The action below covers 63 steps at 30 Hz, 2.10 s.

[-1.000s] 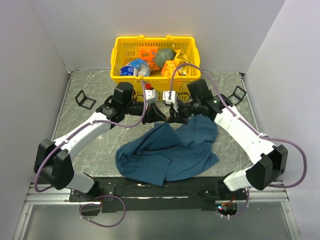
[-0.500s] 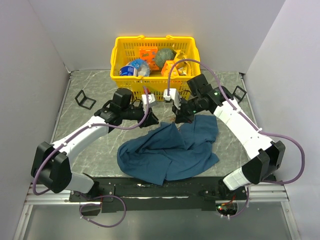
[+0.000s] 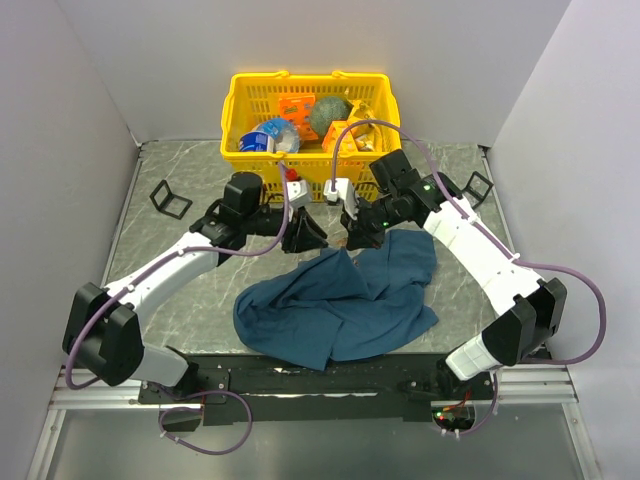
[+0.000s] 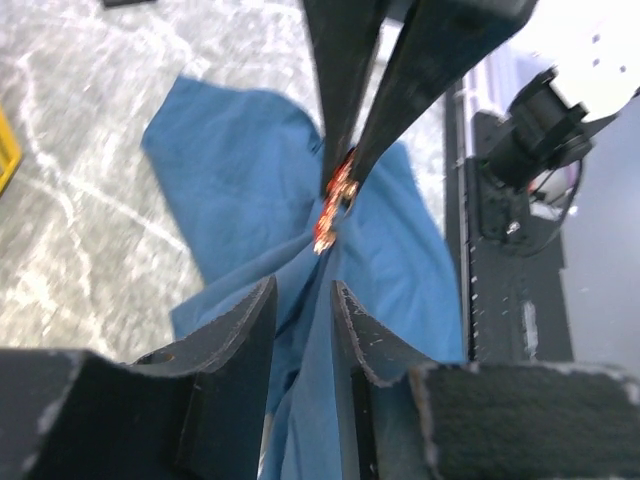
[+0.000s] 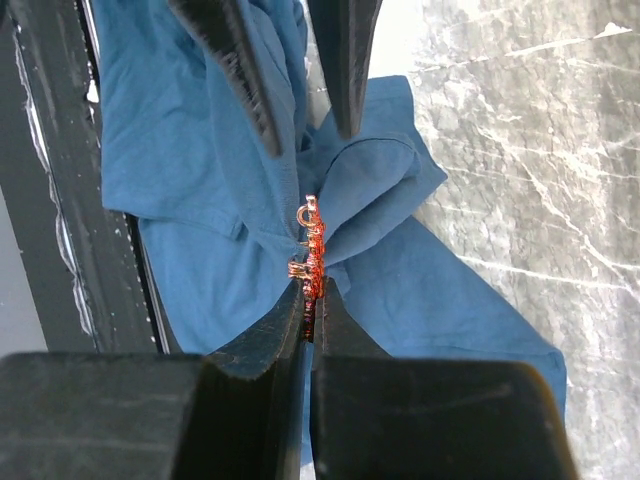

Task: Remove the brooch from the garment
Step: Remove the brooch from the clothes.

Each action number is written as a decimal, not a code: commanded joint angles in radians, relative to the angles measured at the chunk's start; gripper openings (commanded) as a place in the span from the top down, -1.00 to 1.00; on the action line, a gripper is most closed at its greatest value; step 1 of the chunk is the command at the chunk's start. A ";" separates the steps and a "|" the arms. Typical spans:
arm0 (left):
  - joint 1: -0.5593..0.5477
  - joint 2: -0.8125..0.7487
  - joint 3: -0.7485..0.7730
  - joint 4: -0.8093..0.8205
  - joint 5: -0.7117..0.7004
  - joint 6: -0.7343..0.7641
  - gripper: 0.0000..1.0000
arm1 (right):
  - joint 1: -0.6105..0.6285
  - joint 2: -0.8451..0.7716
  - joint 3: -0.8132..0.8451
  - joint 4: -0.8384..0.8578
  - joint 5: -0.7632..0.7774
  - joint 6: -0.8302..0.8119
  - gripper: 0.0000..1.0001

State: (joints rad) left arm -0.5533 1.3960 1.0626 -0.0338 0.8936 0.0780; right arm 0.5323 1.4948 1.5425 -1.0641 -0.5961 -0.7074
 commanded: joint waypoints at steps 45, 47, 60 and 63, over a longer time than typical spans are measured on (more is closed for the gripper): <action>-0.046 0.023 0.023 0.094 0.146 -0.058 0.21 | -0.020 -0.065 -0.027 0.000 -0.168 -0.033 1.00; -0.034 0.018 0.020 0.104 0.145 -0.061 0.20 | -0.023 -0.070 -0.027 -0.002 -0.169 -0.035 1.00; -0.039 0.038 0.014 0.166 0.163 -0.136 0.36 | -0.020 -0.064 -0.025 0.004 -0.194 -0.021 1.00; -0.048 0.043 0.019 0.144 0.159 -0.116 0.57 | -0.022 -0.065 -0.021 0.003 -0.195 -0.018 1.00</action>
State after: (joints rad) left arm -0.5877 1.4483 1.0714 0.0864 1.0256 -0.0467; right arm 0.5159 1.4715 1.5028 -1.0664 -0.7521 -0.7303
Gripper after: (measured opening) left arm 0.270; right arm 0.039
